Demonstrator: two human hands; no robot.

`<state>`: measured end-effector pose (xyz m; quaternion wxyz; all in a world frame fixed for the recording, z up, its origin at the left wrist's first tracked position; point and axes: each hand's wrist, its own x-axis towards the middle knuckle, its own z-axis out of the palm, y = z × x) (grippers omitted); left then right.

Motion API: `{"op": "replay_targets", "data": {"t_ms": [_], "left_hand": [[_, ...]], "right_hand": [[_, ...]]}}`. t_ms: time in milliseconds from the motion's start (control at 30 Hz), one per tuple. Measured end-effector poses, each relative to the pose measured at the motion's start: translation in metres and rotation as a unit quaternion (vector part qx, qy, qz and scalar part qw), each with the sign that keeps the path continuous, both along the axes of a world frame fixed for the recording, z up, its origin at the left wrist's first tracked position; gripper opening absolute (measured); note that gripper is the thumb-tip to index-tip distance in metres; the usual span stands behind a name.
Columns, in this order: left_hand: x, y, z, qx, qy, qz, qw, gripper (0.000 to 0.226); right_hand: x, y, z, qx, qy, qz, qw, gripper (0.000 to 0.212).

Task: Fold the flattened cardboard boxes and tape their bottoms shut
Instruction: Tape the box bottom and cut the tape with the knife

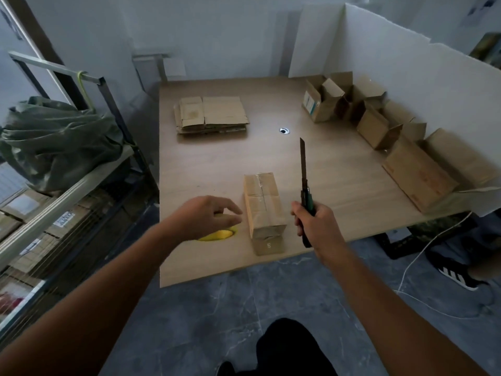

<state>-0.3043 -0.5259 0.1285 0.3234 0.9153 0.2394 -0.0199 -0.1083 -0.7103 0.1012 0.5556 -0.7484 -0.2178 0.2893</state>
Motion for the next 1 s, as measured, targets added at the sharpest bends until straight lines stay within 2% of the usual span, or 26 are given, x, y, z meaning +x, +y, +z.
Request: {"op": "replay_targets", "data": {"t_ms": [100,200,300,433,533,700,833,1000], "left_hand": [[0.034,0.039,-0.001,0.026,0.073,-0.027,0.997,0.027],[0.070,0.073,-0.018,0.004,0.042,-0.008,0.999,0.013],[0.105,0.098,-0.044,-0.030,0.017,0.056,0.998,0.009],[0.142,0.126,-0.077,0.022,0.030,0.084,0.996,0.003],[0.165,0.145,-0.093,0.032,0.067,0.069,0.995,0.019],[0.200,0.173,-0.115,0.060,0.145,0.077,0.985,0.032],[0.214,0.184,-0.132,0.061,0.200,0.084,0.974,0.034],[0.212,0.174,-0.153,-0.002,0.205,0.131,0.970,0.032]], "right_hand": [[0.019,0.028,-0.008,-0.023,-0.033,-0.006,0.999,0.026],[0.050,0.061,-0.026,-0.061,-0.070,-0.010,0.996,0.028],[0.085,0.098,-0.049,-0.091,-0.075,-0.001,0.993,0.029],[0.125,0.140,-0.082,-0.132,-0.074,0.008,0.988,0.029],[0.149,0.162,-0.105,-0.182,-0.062,0.027,0.981,0.029],[0.171,0.189,-0.135,-0.231,-0.077,0.060,0.968,0.033],[0.186,0.200,-0.155,-0.227,-0.028,0.085,0.970,0.030],[0.193,0.201,-0.170,-0.165,0.163,0.066,0.971,0.028]]}}
